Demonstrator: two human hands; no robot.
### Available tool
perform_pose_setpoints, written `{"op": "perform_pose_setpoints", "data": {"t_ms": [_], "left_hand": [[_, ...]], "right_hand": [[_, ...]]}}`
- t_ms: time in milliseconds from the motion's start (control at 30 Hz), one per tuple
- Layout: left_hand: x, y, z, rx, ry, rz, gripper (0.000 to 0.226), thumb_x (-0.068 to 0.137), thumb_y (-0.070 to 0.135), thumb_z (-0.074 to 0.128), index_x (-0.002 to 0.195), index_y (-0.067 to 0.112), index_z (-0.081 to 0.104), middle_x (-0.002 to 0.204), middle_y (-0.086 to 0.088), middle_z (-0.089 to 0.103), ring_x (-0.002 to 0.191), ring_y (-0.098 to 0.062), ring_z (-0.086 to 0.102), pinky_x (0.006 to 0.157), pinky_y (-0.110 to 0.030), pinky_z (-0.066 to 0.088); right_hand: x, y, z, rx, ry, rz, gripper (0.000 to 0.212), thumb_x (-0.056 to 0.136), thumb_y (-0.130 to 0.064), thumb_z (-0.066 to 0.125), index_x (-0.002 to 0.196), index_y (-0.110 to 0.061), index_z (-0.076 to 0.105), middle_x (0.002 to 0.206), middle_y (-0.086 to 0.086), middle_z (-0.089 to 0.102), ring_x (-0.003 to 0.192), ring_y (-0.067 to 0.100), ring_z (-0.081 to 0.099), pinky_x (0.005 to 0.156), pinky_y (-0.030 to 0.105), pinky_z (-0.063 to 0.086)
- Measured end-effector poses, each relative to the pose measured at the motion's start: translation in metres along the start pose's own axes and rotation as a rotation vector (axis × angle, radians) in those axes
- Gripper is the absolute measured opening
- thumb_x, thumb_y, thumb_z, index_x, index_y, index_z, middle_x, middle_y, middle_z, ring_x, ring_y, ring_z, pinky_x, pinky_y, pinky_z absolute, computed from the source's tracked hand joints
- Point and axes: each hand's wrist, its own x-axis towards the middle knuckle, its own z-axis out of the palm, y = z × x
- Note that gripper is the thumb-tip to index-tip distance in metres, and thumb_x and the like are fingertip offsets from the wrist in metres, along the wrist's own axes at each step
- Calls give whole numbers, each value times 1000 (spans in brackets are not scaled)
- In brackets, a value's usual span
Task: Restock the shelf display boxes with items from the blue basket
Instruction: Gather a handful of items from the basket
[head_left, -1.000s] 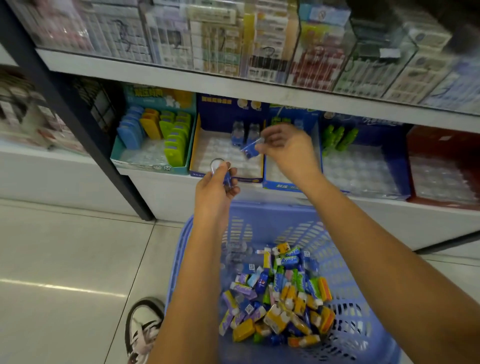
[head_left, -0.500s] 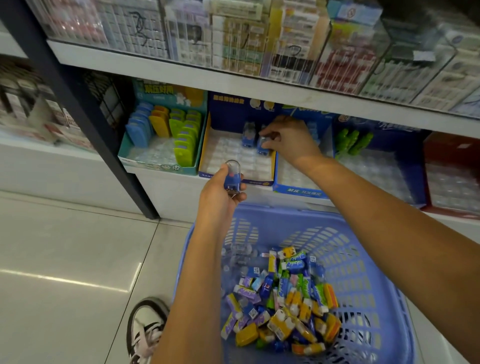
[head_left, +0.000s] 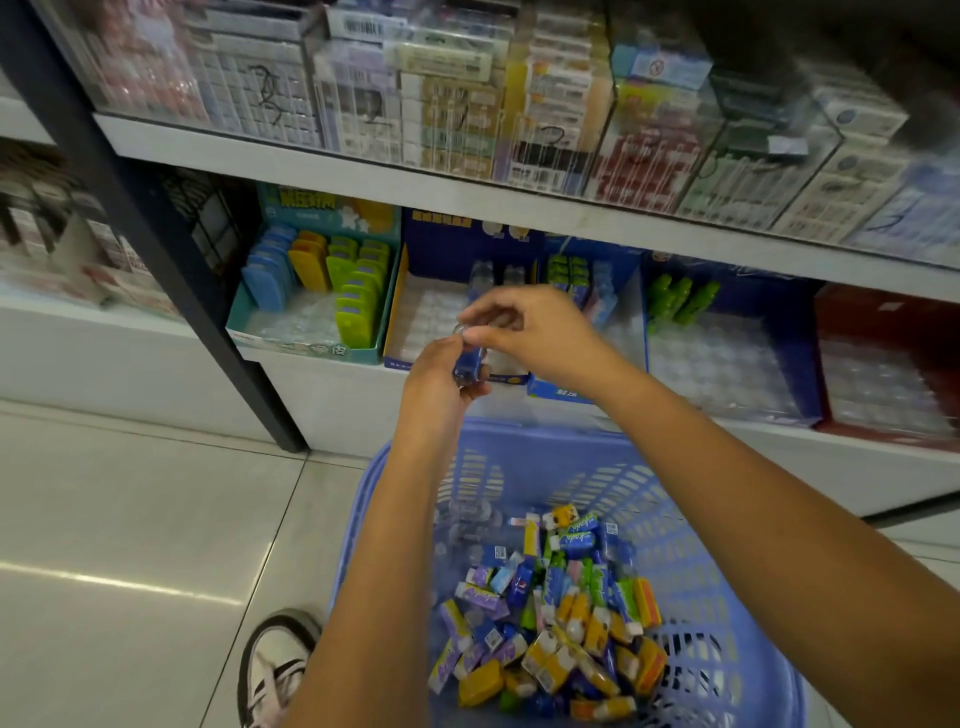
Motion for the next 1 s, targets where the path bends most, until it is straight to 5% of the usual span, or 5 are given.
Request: {"op": "perform_pose_setpoints", "data": {"t_ms": [67,167,333,767,1000], "left_hand": [[2,-1,0,149,21,108,16,100,20,43,108,10,52,97,-4,58,75,-8,60,71,-20,53],[3,-8,-9,778,38,400,37,99,23,45,134,12,45,124,0,56,103,-6,56,81,-7,37],[5,-29,-19,1326,-111,514,41,95,17,51,134,6,50,138,-10,48,133,-24,37,106,-27,31],[9,-34,-24,1292,-102,556,45,94,17,53,137,7,47,142,-7,46,135,-21,34,107,-23,26],[8,-33,-25,1287,-126,542,45,96,17,52,139,7,46,144,-7,45,136,-20,34,109,-24,26]], "right_hand": [[10,1,-5,52,75,12,14,79,-19,74,92,-19,70,85,-7,70,76,-1,63,75,14,52],[31,9,-12,-13,241,94,16,80,-13,72,95,-13,68,90,-1,69,83,9,64,84,25,53],[50,29,-5,-349,200,84,23,88,-15,63,110,-7,64,111,11,66,100,24,61,83,25,44],[63,31,3,-465,126,5,23,88,-17,63,106,-3,66,114,15,62,104,29,58,90,33,45],[65,27,2,-636,111,-18,25,89,-19,63,107,-4,69,122,14,55,120,30,42,94,31,36]]}}
